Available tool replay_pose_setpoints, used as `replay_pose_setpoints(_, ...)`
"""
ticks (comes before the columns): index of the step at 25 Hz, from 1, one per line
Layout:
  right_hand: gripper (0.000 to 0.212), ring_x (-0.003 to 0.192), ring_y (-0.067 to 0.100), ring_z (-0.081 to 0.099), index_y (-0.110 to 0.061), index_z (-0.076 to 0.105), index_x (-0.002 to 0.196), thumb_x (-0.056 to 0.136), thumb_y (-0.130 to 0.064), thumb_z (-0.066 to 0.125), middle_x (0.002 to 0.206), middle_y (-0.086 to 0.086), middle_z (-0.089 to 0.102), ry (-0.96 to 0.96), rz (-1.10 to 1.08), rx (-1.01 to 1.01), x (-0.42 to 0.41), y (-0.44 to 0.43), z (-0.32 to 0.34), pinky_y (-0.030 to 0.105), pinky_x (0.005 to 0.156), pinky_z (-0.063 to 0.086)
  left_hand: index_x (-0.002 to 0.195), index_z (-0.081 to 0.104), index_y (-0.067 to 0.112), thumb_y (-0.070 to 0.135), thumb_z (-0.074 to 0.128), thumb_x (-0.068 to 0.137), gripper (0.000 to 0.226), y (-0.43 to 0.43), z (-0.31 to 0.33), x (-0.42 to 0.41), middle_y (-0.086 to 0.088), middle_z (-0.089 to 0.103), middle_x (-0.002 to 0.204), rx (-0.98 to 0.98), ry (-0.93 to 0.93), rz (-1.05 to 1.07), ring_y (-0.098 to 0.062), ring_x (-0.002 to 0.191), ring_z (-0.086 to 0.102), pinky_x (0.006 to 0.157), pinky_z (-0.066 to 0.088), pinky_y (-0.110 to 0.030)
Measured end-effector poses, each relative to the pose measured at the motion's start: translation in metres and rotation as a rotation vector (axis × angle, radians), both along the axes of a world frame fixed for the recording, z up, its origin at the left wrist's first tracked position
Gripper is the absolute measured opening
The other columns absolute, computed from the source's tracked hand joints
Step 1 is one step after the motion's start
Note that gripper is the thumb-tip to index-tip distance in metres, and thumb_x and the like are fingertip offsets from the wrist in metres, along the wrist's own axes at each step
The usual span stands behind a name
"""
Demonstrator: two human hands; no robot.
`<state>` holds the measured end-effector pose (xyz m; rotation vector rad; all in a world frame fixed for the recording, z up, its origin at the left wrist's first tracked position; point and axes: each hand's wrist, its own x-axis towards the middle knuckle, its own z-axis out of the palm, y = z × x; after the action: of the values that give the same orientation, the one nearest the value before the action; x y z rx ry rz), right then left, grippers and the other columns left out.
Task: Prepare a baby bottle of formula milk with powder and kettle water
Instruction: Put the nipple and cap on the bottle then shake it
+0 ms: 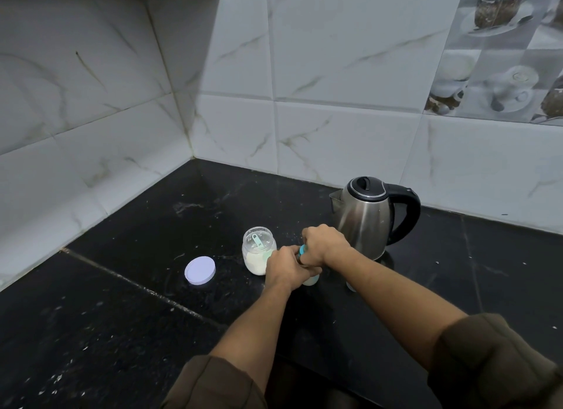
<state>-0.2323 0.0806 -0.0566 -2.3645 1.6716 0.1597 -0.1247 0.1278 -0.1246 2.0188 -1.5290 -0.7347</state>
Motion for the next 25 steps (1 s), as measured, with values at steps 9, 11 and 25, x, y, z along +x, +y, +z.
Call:
replay_pose_setpoints(9, 0.074, 0.080, 0.022, 0.068, -0.021, 0.048, 0.141, 0.075, -0.032, 0.078, 0.110, 0.008, 0.069, -0.051, -0.113, 0.400, -0.016, -0.002, 0.032, 0.032, 0.062, 0.052, 0.109, 0.074, 0.029, 0.051, 0.093, 0.064, 0.054, 0.002, -0.008, 0.000, 0.009, 0.077, 0.092, -0.011, 0.045, 0.014, -0.014, 0.092, 0.071, 0.084, 0.059, -0.036)
replay_pose_setpoints(11, 0.069, 0.077, 0.024, 0.062, -0.010, 0.047, 0.144, 0.081, -0.016, 0.075, 0.101, 0.011, 0.066, -0.096, -0.134, 0.504, -0.027, -0.005, 0.049, 0.032, 0.056, 0.045, 0.117, 0.073, 0.028, 0.050, 0.093, 0.066, 0.059, 0.003, -0.009, -0.002, 0.009, 0.077, 0.099, -0.036, 0.062, 0.017, -0.013, 0.097, 0.070, 0.089, 0.059, -0.038)
replay_pose_setpoints(25, 0.036, 0.117, 0.029, 0.064, -0.014, 0.061, 0.130, 0.094, -0.019, 0.065, 0.129, 0.008, 0.063, 0.256, -0.239, 0.044, -0.063, 0.028, -0.013, 0.038, 0.084, 0.052, 0.131, 0.065, 0.026, 0.048, 0.095, 0.066, 0.075, 0.006, -0.005, -0.002, 0.009, 0.073, 0.120, -0.056, 0.117, -0.098, -0.015, 0.113, 0.066, 0.100, 0.055, -0.040)
